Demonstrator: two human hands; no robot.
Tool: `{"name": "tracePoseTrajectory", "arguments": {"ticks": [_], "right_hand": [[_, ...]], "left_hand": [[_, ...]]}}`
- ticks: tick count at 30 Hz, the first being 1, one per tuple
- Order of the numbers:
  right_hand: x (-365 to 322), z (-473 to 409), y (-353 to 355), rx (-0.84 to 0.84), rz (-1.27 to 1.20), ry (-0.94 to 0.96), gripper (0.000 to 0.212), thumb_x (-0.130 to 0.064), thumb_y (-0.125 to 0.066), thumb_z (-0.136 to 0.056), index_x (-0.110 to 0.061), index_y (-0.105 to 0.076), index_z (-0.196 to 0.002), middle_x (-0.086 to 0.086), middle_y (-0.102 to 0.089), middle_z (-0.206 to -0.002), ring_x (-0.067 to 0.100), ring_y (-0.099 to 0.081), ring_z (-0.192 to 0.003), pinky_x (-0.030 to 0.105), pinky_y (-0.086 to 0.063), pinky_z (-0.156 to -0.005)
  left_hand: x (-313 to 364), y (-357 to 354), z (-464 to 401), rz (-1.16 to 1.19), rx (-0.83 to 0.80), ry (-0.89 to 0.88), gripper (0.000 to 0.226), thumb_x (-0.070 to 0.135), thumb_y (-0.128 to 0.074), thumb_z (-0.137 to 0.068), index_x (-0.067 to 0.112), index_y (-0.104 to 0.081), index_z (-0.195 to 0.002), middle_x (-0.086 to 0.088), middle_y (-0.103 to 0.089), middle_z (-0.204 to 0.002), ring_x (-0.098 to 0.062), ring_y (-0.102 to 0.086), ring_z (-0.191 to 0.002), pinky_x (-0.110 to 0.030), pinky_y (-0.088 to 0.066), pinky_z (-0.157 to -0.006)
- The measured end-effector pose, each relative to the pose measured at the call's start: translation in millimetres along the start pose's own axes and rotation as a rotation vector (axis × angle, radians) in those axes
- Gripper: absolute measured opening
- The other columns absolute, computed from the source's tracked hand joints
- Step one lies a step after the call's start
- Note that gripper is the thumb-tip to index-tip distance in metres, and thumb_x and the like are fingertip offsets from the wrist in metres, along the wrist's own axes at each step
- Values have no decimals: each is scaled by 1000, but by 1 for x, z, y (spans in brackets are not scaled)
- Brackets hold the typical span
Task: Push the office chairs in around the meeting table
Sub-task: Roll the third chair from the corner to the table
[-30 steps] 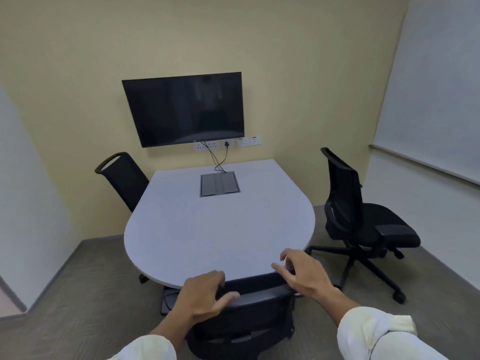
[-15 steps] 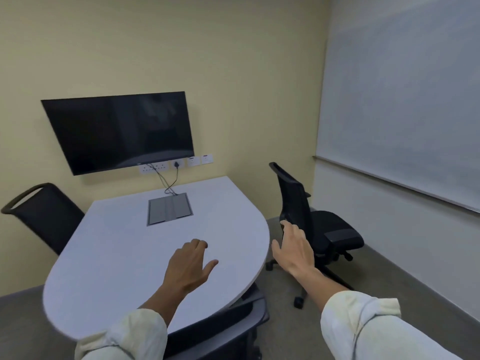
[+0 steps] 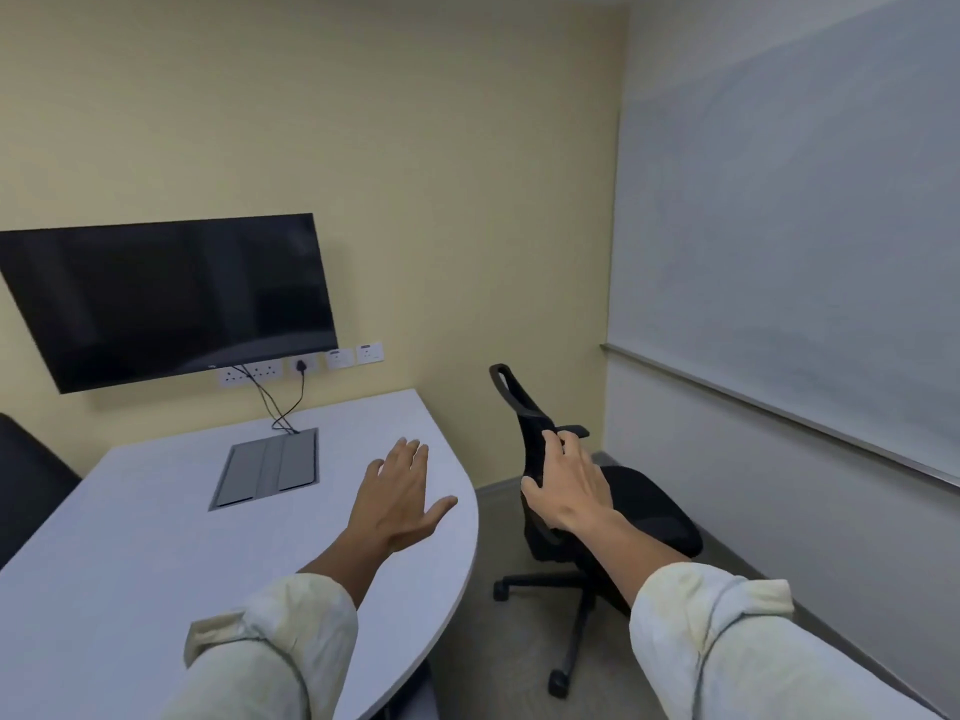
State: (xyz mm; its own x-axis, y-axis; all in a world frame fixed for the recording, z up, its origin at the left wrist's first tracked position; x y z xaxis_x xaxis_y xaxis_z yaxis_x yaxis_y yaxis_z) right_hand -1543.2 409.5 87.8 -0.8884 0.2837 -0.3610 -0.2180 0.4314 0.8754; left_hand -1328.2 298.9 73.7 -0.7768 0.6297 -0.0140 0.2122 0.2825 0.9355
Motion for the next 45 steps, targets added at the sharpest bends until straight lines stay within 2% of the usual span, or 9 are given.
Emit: {"name": "tracePoseTrajectory", "arguments": {"ticks": [7, 13, 21, 25, 28, 34, 38, 40, 45], "right_hand": [[52, -55, -33, -90, -14, -30, 72, -40, -57, -96, -13, -21, -152, 13, -29, -154, 32, -37, -135, 45, -40, -104], [80, -127, -78, -137, 6, -28, 75, -42, -56, -96, -14, -18, -153, 13, -29, -155, 32, -38, -135, 46, -43, -104], [89, -269, -144, -178, 0, -27, 79, -42, -57, -96, -12, -16, -155, 13, -27, -157, 31, -34, -138, 46, -42, -105], [89, -336, -174, -195, -30, -43, 78, -41, -58, -96, -11, -17, -155, 14, -24, -159, 32, -31, -141, 46, -40, -109], [92, -374, -197, -215, -31, -49, 73, -40, -59, -96, -10, -23, -152, 16, -33, -153, 33, -36, -137, 46, -38, -109], [108, -420, -241, -330, -149, -143, 66, -37, -59, -98, -9, -29, -150, 13, -43, -148, 31, -48, -130, 45, -47, -100], [113, -432, -272, -496, -72, -161, 88, -44, -57, -96, -11, -5, -158, 16, -28, -160, 34, -38, -141, 47, -35, -110], [115, -435, -280, -515, 35, -153, 92, -48, -56, -95, -11, 0, -158, 19, -33, -157, 35, -41, -138, 48, -31, -111], [124, -430, -274, -513, 99, -189, 84, -46, -56, -95, -7, -12, -155, 19, -49, -141, 36, -52, -124, 48, -37, -106]], "left_hand": [[17, -43, -78, -55, -62, -9, 94, 71, -40, -93, 11, -12, -159, -9, -11, -168, -29, -7, -155, -49, -17, -123], [9, -103, -157, -57, -68, -35, 95, 75, -32, -92, 10, -13, -158, -11, -14, -168, -29, -9, -155, -49, -19, -122], [-17, -173, -312, -71, -117, -102, 95, 55, -59, -92, 6, -10, -157, -13, -15, -167, -30, -10, -154, -46, -23, -121], [-30, -203, -382, -74, -136, -114, 96, 51, -64, -91, 5, -10, -157, -14, -16, -166, -30, -13, -153, -46, -24, -121], [-36, -229, -425, -57, -166, -110, 95, 51, -64, -92, 5, -11, -156, -14, -17, -165, -30, -15, -153, -46, -26, -120], [-32, -283, -483, 65, -297, -203, 99, 45, -69, -90, 8, -7, -158, -14, -11, -167, -30, -12, -153, -47, -22, -122], [-31, -310, -504, 115, -364, -267, 104, 47, -69, -90, 9, 0, -159, -15, -4, -168, -30, -6, -154, -46, -17, -125], [-32, -322, -508, 128, -374, -270, 105, 48, -69, -90, 10, 0, -159, -15, -2, -168, -30, -3, -155, -43, -12, -125], [-25, -339, -521, 188, -436, -281, 108, 44, -75, -86, 12, -2, -159, -15, 3, -168, -29, 1, -155, -41, -5, -126]]}}
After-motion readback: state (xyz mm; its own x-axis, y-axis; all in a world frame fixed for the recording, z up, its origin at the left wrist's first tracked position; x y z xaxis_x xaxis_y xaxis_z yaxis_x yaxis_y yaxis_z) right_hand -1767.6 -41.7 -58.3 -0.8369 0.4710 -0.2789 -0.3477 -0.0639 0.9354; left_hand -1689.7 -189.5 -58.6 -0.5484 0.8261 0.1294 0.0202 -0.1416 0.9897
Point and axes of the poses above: each hand's wrist, its own z-axis away from the middle knuckle, its own y-axis out of the back of the hand, x = y × z, the point moved 5 cm from there along -z, towards the middle knuckle
